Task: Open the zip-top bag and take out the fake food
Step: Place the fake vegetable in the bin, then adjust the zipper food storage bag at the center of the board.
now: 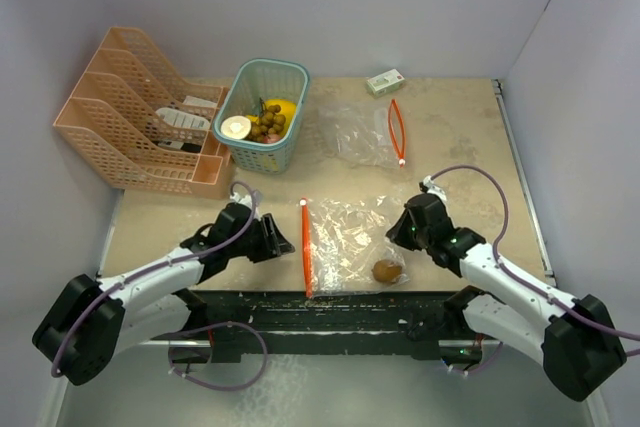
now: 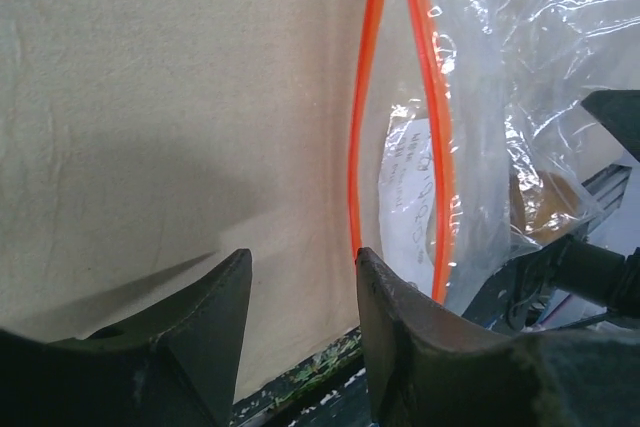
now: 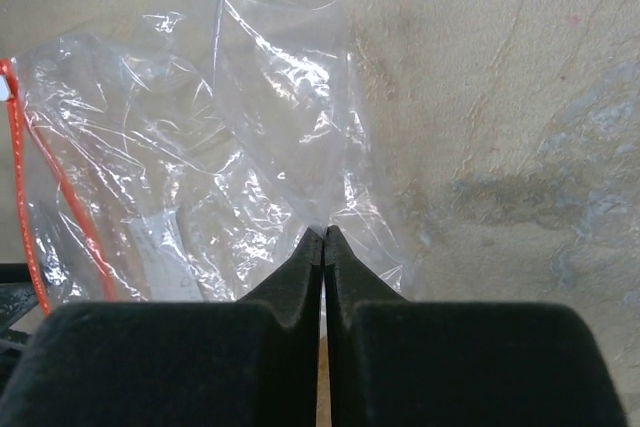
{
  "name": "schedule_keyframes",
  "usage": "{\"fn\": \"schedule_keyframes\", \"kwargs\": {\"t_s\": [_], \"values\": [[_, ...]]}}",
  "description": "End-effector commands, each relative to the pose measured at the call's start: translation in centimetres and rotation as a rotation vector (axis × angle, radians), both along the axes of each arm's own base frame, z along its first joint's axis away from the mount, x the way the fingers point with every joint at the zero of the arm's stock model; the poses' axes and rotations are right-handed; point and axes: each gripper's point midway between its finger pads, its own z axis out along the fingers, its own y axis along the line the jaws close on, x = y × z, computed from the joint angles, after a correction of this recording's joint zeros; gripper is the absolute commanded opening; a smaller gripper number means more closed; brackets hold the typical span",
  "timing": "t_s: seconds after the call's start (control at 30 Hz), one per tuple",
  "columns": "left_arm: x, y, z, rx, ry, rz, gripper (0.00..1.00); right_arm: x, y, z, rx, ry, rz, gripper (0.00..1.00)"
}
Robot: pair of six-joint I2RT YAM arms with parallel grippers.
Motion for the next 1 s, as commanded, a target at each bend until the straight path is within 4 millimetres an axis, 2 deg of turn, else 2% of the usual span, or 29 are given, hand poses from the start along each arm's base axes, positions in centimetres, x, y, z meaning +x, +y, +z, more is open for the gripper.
{"fn": "schedule_keyframes", "kwargs": {"t_s": [0.0,0.17,0.4,0.47,0.6,0.7,0.77,0.87,0.97], "values": [[1.7,-2.1,2.9,-0.090,-0.075,-0.003,0.49,2.0,0.6,2.7,0.010,-0.079,0.003,0.00],[1.9,-3.2,2.5,-0.102,-0.065,-0.027,0.44,2.6,0.8,4.2,0.019,-0.114,0.005,0.00],[2.2,-6.2,1.1,-0.098,-0.040,-0.084,0.35,3.7,1.1,6.1,0.007,-0.153,0.016,0.00],[2.3,-6.8,0.8,-0.095,-0.035,-0.090,0.33,3.4,1.0,6.4,0.000,-0.140,0.018,0.00],[2.6,-7.5,0.6,-0.096,-0.034,-0.099,0.31,3.3,0.6,9.4,0.029,-0.208,0.004,0.00],[2.8,-7.8,0.4,-0.093,-0.036,-0.103,0.30,3.7,-1.5,12.3,-0.013,-0.325,-0.061,0.00],[2.8,-8.2,0.3,-0.094,-0.034,-0.110,0.30,3.3,-1.3,12.8,0.014,-0.341,-0.049,0.00],[2.8,-8.8,0.1,-0.102,-0.031,-0.124,0.30,3.4,-1.6,12.1,-0.022,-0.320,-0.045,0.00],[2.7,-9.5,0.1,-0.108,-0.033,-0.140,0.29,3.3,-0.6,10.0,-0.034,-0.252,0.004,0.00]]}}
